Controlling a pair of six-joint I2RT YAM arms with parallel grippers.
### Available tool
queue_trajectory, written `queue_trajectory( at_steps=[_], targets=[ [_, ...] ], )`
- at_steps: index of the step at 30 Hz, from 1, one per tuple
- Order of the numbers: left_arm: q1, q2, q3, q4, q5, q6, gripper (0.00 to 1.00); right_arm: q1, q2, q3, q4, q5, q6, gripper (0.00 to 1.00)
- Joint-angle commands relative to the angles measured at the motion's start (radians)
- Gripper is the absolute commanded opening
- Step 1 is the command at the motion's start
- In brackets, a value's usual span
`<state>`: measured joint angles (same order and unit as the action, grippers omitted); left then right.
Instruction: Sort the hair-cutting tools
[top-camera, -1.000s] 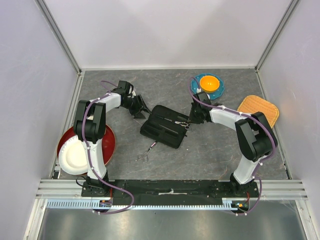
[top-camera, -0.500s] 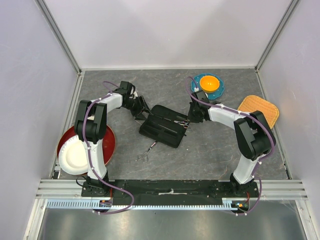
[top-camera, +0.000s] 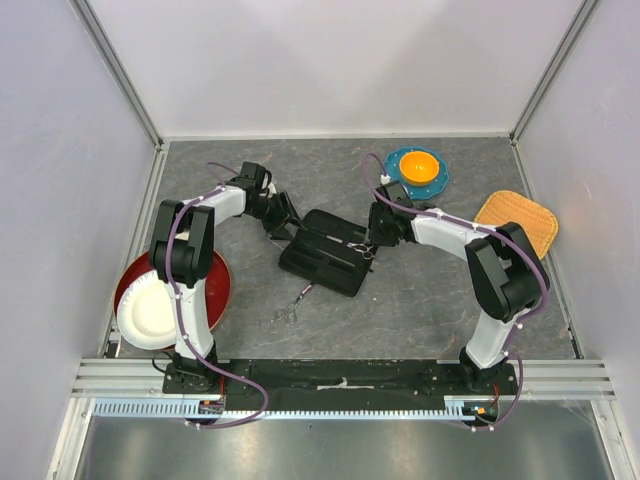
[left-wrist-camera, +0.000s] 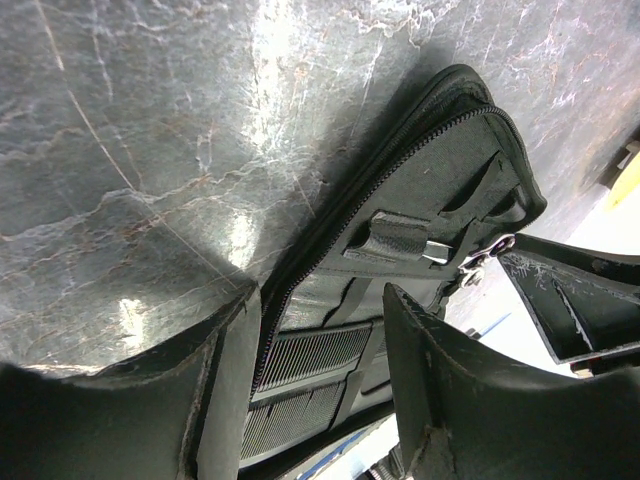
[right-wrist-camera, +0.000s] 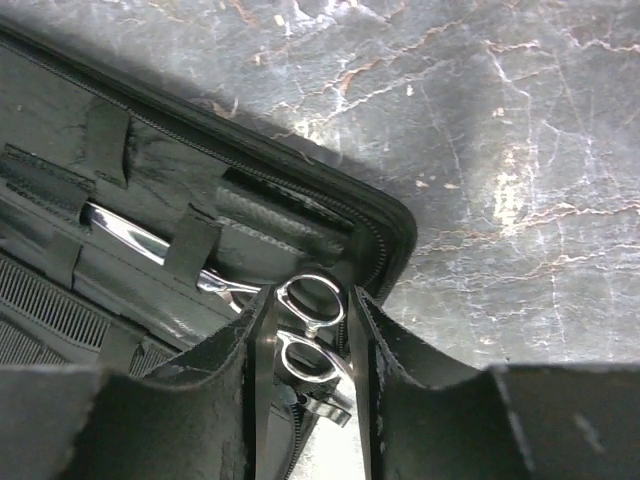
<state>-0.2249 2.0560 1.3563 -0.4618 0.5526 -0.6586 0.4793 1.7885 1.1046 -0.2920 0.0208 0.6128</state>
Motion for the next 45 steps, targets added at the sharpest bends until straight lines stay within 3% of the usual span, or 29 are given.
queue_trajectory(
  at_steps=[1,9,15,23,29,30,36,41,45],
  targets=[
    [-0.027,0.012,0.024,-0.011,0.032,-0.029,0.59,0.018,0.005,0.057,0.047,-0.018,0.028,0.43],
    [-0.028,0.015,0.024,-0.011,0.033,-0.030,0.59,0.030,0.031,0.077,0.047,-0.019,0.048,0.36],
    [-0.030,0.018,0.027,-0.009,0.036,-0.030,0.59,0.041,0.060,0.089,0.051,-0.018,0.054,0.25],
    [-0.028,0.020,0.027,-0.008,0.043,-0.029,0.59,0.050,0.081,0.109,0.065,-0.058,0.056,0.25],
    [-0.045,0.018,0.030,0.008,0.070,-0.024,0.59,0.048,0.112,0.147,0.051,-0.110,0.021,0.42],
    [-0.047,0.016,0.029,0.008,0.070,-0.024,0.59,0.048,0.106,0.153,0.045,-0.099,0.021,0.50],
    [-0.047,0.000,0.027,0.009,0.061,-0.019,0.60,0.045,0.046,0.207,-0.048,0.040,0.001,0.67],
    [-0.048,-0.019,0.024,0.034,0.093,-0.006,0.67,0.045,-0.023,0.244,-0.101,0.094,-0.048,0.72],
    [-0.062,-0.020,0.024,0.057,0.133,-0.010,0.69,0.047,-0.047,0.258,-0.122,0.045,-0.099,0.72]
  ],
)
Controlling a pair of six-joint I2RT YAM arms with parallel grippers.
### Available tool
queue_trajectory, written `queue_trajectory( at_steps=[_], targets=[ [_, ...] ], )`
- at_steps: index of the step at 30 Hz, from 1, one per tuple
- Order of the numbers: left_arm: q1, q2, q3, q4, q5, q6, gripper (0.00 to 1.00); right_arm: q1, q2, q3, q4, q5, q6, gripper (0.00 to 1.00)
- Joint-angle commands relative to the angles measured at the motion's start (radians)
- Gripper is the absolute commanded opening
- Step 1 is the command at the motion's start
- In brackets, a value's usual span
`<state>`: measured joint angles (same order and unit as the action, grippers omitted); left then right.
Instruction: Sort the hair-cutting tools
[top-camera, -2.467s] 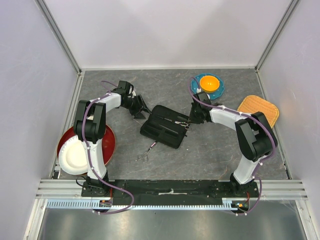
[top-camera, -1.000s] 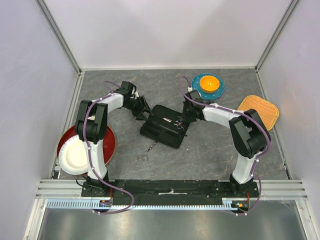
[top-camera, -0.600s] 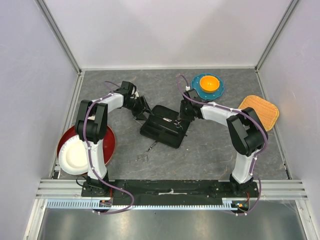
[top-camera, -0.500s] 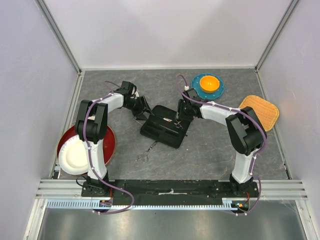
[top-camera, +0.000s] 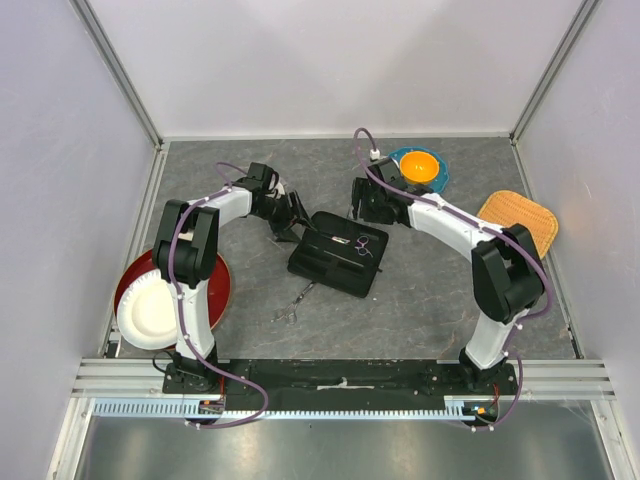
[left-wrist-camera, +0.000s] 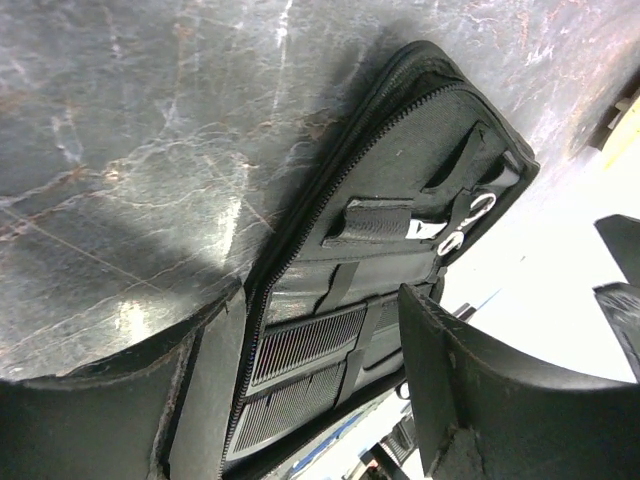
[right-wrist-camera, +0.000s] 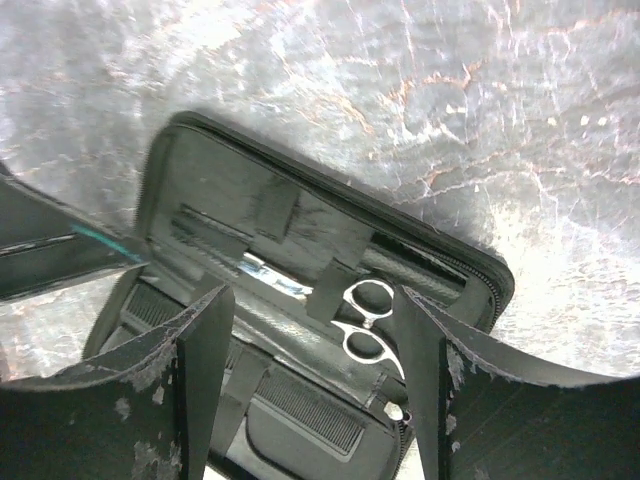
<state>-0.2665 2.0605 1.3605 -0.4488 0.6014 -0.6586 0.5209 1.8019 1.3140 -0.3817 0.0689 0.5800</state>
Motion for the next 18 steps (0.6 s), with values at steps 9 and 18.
queue_trajectory(
  at_steps=[9,18],
  targets=[
    [0.012,-0.069,0.063,-0.019,-0.034,0.016,0.70,0.128,-0.145,-0.097,0.083,-0.599,-0.393,0.68],
    [0.111,-0.172,0.069,-0.077,-0.189,0.024,0.73,0.324,-0.102,-0.176,0.046,-0.583,-0.445,0.62]
  ],
)
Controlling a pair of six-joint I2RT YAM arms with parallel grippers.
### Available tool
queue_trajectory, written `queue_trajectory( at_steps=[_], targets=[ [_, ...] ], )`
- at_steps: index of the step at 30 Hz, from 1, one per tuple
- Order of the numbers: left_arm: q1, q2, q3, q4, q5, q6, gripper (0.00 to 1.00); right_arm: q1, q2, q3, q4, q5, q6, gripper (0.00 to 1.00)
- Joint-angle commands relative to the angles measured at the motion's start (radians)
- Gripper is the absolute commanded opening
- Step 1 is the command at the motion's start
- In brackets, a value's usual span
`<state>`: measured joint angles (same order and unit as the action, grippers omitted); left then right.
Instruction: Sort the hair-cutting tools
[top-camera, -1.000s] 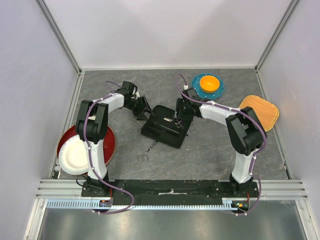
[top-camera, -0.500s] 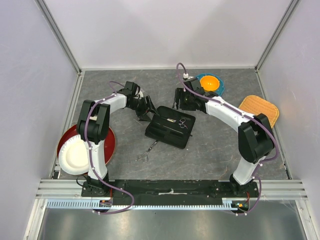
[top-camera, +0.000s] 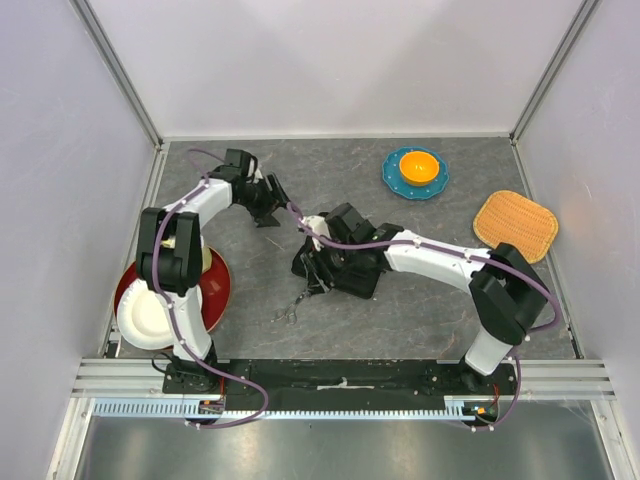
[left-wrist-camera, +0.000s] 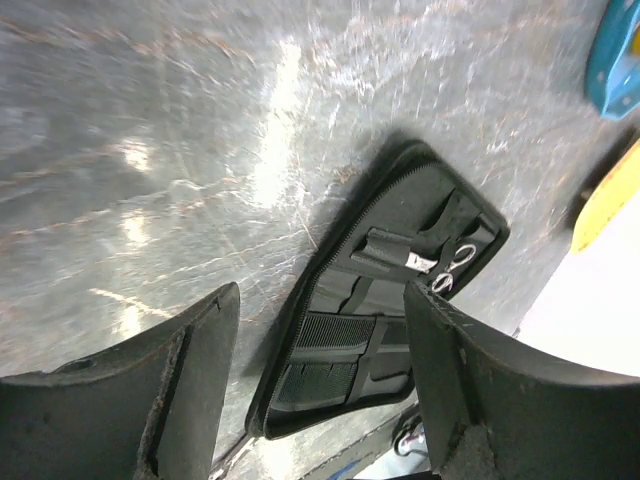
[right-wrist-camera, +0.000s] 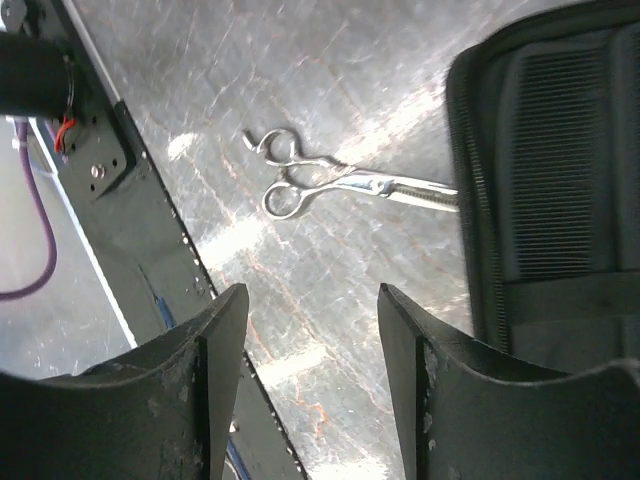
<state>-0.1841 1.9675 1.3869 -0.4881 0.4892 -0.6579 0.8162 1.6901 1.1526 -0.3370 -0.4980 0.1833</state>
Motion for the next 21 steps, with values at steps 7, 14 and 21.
queue_trajectory(
  at_steps=[7,14,21],
  targets=[
    [0.054,-0.142,0.015,-0.095,-0.155,0.034,0.73,0.044,0.117,-0.011,-0.023,0.113,0.041,0.57],
    [0.055,-0.199,0.004,-0.113,-0.193,0.018,0.73,0.043,0.219,0.019,-0.008,0.180,0.116,0.57],
    [0.066,-0.248,0.029,-0.139,-0.290,0.047,0.74,0.041,0.260,0.070,-0.016,0.366,0.317,0.62]
  ],
)
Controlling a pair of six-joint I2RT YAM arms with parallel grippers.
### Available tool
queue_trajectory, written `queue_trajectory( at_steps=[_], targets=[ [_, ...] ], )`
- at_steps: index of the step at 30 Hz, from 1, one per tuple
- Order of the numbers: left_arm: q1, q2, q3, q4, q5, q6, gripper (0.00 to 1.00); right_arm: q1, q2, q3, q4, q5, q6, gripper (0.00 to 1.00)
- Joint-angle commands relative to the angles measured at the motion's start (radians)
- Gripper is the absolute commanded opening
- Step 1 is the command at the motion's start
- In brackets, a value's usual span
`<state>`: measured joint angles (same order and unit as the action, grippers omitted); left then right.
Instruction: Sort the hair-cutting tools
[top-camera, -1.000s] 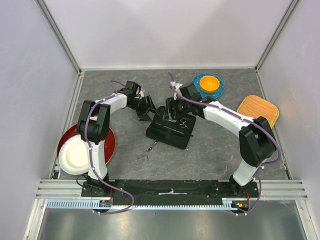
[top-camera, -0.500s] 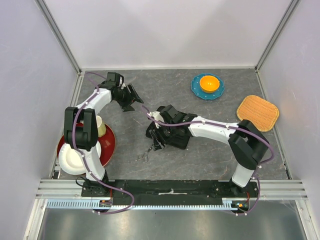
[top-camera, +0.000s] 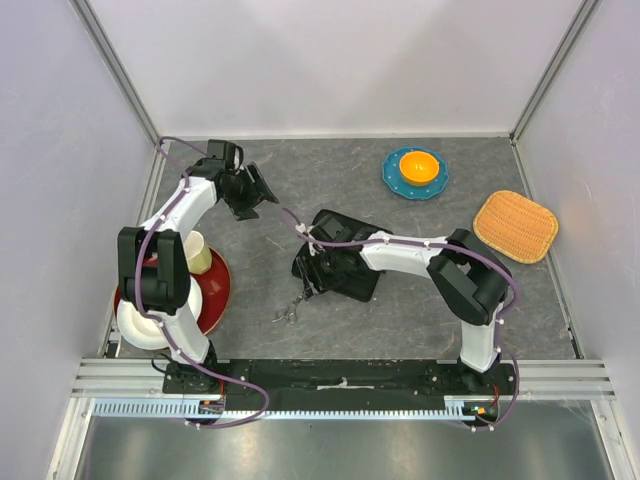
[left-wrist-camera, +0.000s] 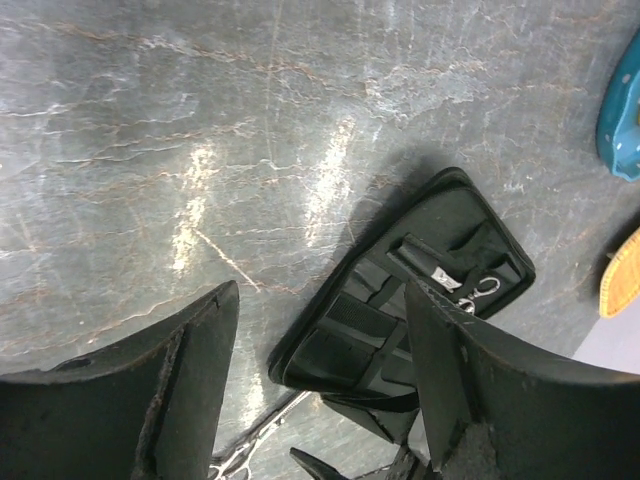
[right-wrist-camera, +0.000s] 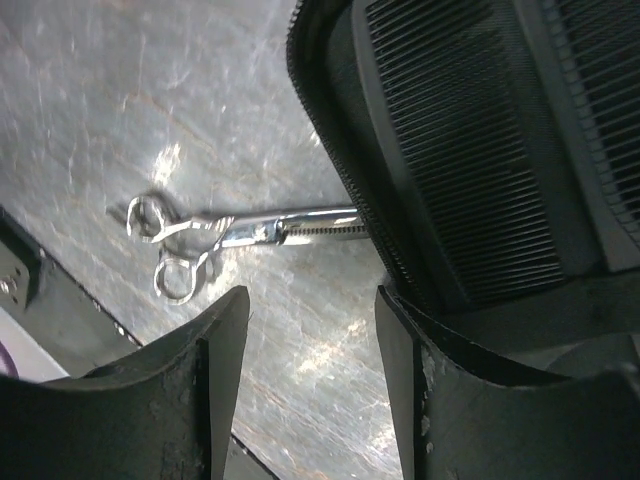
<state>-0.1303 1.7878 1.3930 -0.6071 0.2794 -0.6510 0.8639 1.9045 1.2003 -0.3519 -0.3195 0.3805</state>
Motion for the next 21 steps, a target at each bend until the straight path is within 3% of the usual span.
queue_trajectory(
  at_steps=[1,10,14,21],
  targets=[
    [0.012,-0.073,0.023,-0.019,-0.082,0.042,0.74,-0.006,0.050,0.031,-0.007,0.216,0.126,0.62],
    [0.023,-0.125,-0.015,-0.029,-0.071,0.044,0.74,-0.009,0.018,0.130,-0.153,0.373,0.178,0.65],
    [0.026,-0.166,-0.015,-0.034,-0.089,0.060,0.74,-0.006,0.013,0.173,-0.206,0.349,0.205,0.71],
    [0.031,-0.264,-0.058,-0.030,-0.219,0.091,0.74,-0.005,0.027,0.261,-0.288,0.385,0.493,0.71]
  ],
)
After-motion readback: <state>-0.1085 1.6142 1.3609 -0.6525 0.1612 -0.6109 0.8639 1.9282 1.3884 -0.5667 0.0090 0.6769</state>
